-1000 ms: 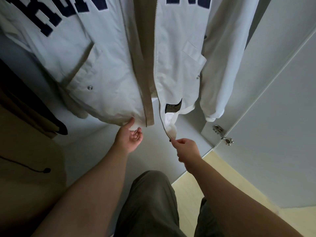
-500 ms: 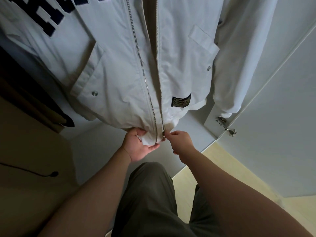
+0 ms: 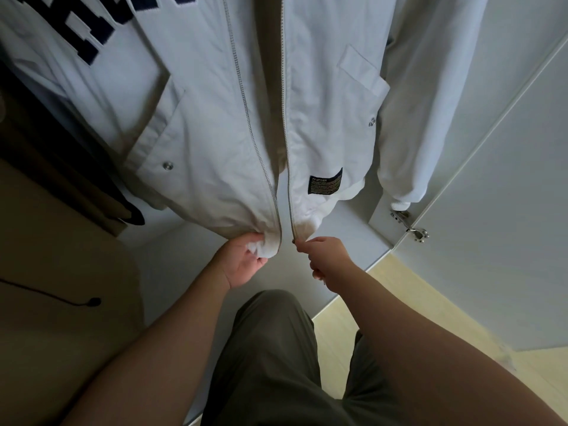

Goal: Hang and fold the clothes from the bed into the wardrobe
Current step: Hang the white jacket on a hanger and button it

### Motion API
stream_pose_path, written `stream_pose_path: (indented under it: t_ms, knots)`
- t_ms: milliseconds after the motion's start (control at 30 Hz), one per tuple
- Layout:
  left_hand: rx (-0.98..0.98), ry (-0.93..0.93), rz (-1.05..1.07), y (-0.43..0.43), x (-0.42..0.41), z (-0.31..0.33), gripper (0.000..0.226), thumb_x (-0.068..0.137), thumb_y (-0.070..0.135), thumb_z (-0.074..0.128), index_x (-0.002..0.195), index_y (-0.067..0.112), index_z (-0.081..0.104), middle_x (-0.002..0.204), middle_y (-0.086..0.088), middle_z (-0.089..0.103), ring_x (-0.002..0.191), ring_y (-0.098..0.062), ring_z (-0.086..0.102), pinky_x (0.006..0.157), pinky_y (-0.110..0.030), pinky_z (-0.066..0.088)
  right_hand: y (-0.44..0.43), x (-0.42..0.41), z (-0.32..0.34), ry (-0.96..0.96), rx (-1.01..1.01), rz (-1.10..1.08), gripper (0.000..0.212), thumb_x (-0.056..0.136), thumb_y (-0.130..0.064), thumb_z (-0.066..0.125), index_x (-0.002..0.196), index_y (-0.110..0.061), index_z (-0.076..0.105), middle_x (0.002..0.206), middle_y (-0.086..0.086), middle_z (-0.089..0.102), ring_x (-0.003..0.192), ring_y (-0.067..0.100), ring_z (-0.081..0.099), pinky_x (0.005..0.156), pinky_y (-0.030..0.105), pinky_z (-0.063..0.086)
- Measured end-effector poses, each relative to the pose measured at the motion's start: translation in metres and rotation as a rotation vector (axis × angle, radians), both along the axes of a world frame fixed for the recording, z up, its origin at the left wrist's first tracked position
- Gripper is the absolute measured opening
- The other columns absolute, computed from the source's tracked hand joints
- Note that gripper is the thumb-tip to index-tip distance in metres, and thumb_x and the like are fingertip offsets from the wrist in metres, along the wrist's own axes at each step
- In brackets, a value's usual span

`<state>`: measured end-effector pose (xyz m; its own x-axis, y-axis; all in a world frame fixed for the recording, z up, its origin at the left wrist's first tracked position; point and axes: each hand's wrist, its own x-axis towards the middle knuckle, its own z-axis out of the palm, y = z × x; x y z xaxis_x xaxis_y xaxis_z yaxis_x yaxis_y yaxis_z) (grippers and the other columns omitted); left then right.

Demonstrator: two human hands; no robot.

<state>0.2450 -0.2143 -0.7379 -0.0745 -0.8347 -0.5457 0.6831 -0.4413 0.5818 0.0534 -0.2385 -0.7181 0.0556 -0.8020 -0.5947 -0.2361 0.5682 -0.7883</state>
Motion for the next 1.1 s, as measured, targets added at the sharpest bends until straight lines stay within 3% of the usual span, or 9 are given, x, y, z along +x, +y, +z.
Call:
stream_pose_path:
  t_ms: [100,200,400,567,767,900,1100]
  knots:
    - [-0.094,-0.143,-0.048,0.004,-0.004,0.004,0.034,0.072,-0.004,0.075,0.096,0.019,0.078,0.111,0.004,0.073,0.101,-0.011,0.069,0.085,-0.027,0.050,0.004,0.003,-0.003,-0.047,0.014,-0.018,0.030,0.081,-0.035,0.078,0.085,-0.007,0.069,0.066,0.006,0.039,0.053,0.020,0.030,0.044,0.025,0.029]
    - [-0.117,-0.210,-0.005,0.007,-0.007,0.004,0.033,0.076,-0.001,0.074,0.104,0.016,0.072,0.110,0.004,0.074,0.101,-0.011,0.070,0.080,-0.025,0.053,0.006,0.005,-0.006,-0.059,0.012,-0.046,0.029,0.080,-0.039,0.078,0.084,-0.011,0.070,0.066,0.004,0.042,0.049,0.019,0.032,0.043,0.023,0.030]
    - [-0.056,-0.396,0.110,0.008,-0.016,0.005,0.014,0.086,0.004,0.072,0.093,0.016,0.070,0.084,0.013,0.073,0.078,-0.005,0.064,0.071,-0.021,0.044,0.009,0.012,-0.010,-0.089,0.001,-0.117,0.029,0.079,-0.041,0.079,0.086,-0.014,0.070,0.070,0.002,0.051,0.051,0.018,0.035,0.046,0.025,0.033]
    - [-0.175,-0.378,0.046,0.011,-0.015,0.006,0.031,0.081,-0.009,0.071,0.104,0.012,0.070,0.106,0.000,0.076,0.098,-0.013,0.071,0.077,-0.023,0.056,0.010,0.016,-0.009,-0.096,0.018,-0.154,0.027,0.079,-0.041,0.079,0.081,-0.016,0.070,0.068,0.000,0.050,0.051,0.018,0.036,0.047,0.026,0.034]
    - [-0.021,-0.648,0.162,0.006,-0.023,-0.002,0.011,0.080,0.011,0.081,0.079,0.008,0.071,0.069,0.003,0.072,0.062,-0.012,0.065,0.059,-0.027,0.049,0.012,0.017,-0.007,-0.103,0.033,-0.208,0.027,0.076,-0.041,0.082,0.080,-0.017,0.071,0.066,0.000,0.052,0.056,0.018,0.039,0.046,0.025,0.035]
    - [-0.037,-0.471,0.216,0.004,-0.026,-0.004,0.005,0.086,0.006,0.074,0.088,0.003,0.070,0.080,-0.006,0.076,0.070,-0.017,0.072,0.065,-0.025,0.057,0.013,0.018,-0.007,-0.104,0.044,-0.264,0.031,0.073,-0.042,0.084,0.083,-0.015,0.073,0.062,-0.003,0.058,0.049,0.014,0.045,0.043,0.022,0.037]
    - [-0.040,-0.243,0.226,0.004,-0.031,0.000,0.014,0.083,-0.004,0.073,0.096,0.000,0.071,0.096,-0.012,0.076,0.087,-0.021,0.074,0.075,-0.027,0.059,0.011,0.025,-0.004,-0.119,0.098,-0.342,0.032,0.069,-0.039,0.087,0.078,-0.011,0.075,0.063,-0.003,0.064,0.047,0.013,0.047,0.044,0.024,0.039]
